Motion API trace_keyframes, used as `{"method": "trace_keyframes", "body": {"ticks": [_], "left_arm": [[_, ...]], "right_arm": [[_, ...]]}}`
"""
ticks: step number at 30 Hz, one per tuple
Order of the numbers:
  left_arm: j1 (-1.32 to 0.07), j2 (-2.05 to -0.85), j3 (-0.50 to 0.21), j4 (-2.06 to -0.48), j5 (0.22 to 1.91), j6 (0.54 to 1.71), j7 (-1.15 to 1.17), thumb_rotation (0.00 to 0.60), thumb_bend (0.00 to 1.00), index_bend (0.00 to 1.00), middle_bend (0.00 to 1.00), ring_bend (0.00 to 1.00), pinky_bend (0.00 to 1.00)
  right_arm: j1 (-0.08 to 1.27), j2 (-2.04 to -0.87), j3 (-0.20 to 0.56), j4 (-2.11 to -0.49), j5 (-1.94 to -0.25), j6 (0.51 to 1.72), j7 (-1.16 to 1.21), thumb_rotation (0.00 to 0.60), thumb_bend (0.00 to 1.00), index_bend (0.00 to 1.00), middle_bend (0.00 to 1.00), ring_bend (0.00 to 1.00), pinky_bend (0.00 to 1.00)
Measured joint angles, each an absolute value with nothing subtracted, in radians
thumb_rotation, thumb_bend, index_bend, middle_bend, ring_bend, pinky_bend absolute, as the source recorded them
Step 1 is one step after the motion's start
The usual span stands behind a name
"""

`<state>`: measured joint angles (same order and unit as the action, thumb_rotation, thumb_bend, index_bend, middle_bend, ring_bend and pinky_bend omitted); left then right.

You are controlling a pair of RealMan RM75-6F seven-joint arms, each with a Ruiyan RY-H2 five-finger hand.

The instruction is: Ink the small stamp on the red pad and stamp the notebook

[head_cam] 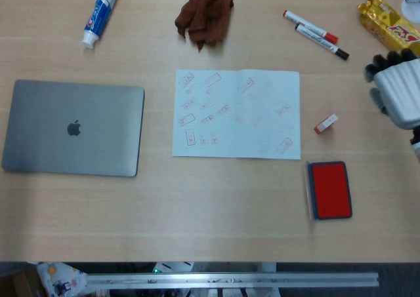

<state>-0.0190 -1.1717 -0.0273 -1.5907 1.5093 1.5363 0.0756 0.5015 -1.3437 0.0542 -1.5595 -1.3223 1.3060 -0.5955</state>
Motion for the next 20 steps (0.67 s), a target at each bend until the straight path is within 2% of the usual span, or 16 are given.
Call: {"method": "trace_keyframes", "body": {"ticks": [9, 20], "left_arm": [[-0.021, -1.177, -0.037, -1.609, 1.523, 1.558, 0.08, 0.6, 0.29, 0.0, 0.0, 0.0, 0.04], [-0.02, -1.164, -0.025, -1.637, 1.545, 1.566, 0.09, 0.6, 0.29, 0.0, 0.0, 0.0, 0.04]], "right_arm": [[0.347, -1.222, 0.049, -1.646, -1.368, 1.495, -0.549, 0.6, 0.31, 0.57, 0.53, 0.46, 0.42], [0.225, -1.139, 0.016, -1.703, -1.343, 1.537, -0.502, 0.6, 0.33, 0.58, 0.53, 0.47, 0.42]]}}
